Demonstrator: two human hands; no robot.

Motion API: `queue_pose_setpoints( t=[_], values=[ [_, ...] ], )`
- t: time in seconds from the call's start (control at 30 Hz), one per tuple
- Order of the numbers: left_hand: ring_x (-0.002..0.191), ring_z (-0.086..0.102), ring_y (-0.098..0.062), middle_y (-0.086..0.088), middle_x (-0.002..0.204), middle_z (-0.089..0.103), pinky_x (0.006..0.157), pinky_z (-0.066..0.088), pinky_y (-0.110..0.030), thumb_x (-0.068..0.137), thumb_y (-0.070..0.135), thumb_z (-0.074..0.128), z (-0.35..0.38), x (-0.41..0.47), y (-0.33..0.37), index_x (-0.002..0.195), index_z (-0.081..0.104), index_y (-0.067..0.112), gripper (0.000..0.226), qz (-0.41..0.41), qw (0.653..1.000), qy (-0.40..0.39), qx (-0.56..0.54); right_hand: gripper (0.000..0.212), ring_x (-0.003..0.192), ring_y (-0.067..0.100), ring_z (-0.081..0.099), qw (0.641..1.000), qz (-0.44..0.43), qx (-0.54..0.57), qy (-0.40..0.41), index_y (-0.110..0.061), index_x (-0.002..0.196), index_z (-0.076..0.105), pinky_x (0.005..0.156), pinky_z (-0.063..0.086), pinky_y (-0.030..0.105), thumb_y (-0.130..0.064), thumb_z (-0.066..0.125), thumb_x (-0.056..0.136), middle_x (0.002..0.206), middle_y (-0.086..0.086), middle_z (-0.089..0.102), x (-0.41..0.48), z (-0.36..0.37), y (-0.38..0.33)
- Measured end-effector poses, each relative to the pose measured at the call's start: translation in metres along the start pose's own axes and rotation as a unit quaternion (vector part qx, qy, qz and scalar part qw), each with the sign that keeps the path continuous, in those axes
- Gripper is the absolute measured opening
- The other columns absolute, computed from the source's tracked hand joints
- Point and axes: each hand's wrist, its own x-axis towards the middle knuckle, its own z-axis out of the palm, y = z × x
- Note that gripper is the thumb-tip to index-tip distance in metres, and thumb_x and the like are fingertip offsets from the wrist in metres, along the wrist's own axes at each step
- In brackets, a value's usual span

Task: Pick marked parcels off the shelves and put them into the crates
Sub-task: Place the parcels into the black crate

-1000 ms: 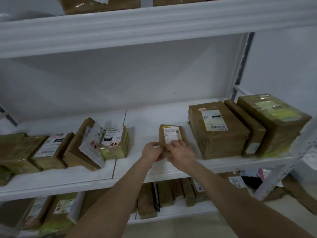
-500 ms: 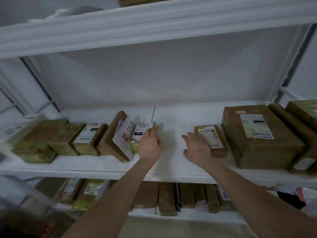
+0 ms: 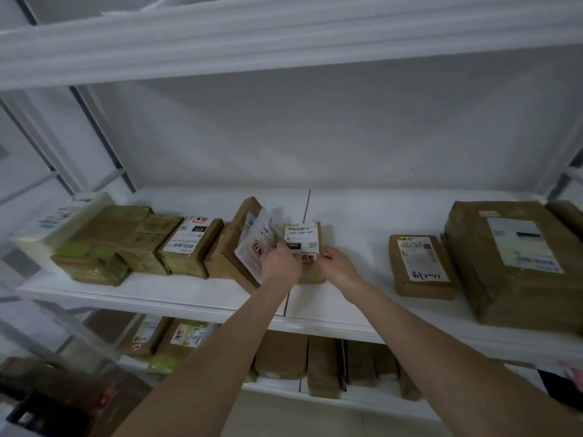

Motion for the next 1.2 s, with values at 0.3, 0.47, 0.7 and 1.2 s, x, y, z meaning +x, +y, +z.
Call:
queue_pose_setpoints(
  t=[0.3,0.47,0.7,1.2],
  values=[
    [0.066,0.057,-0.010,-0.007,0.089,0.065,0.053,0.047,-0.015,0.090,0.001,0.057,0.023,-0.034,0.025,0.112,0.063,0.007,0.024,-0.100,0.902,-0.125,-0.402,0.034,0.077,0.012,0.064,0.965,0.133,0.226,0.021,-0.009,0.122,0.060,0.056,0.049,0.021,0.001,0.055,0.090,0.112,0.009,0.068,-0.019,-0.062,0.043],
    [0.088,0.062,-0.019,-0.007,0.105,0.065,0.073,0.049,-0.027,0.086,-0.001,0.060,0.030,-0.043,0.025,0.135,0.045,0.019,0.055,-0.073,0.871,-0.176,-0.454,0.063,0.108,0.023,0.060,0.961,0.114,0.249,0.030,-0.009,0.137,0.044,0.079,0.051,0.027,0.012,0.059,0.080,0.124,0.011,0.062,-0.027,-0.072,0.053],
    [0.093,0.058,-0.018,-0.009,0.112,0.067,0.081,0.043,-0.031,0.086,0.005,0.064,0.029,-0.063,0.022,0.144,0.039,0.027,0.067,-0.030,0.891,-0.175,-0.418,0.080,0.101,0.019,0.057,0.975,0.083,0.204,0.012,-0.020,0.149,0.027,0.073,0.048,0.027,0.010,0.058,0.082,0.129,0.009,0.056,-0.051,-0.082,0.049],
    [0.081,0.066,-0.017,-0.003,0.096,0.071,0.072,0.054,-0.028,0.086,0.005,0.063,0.006,-0.163,-0.035,0.133,0.046,0.039,0.060,-0.109,0.883,-0.045,-0.454,0.074,0.080,0.012,0.066,0.987,0.020,0.133,-0.089,-0.029,0.145,0.035,0.053,0.049,0.022,0.002,0.059,0.083,0.119,0.009,0.065,-0.111,-0.022,0.045]
  ],
)
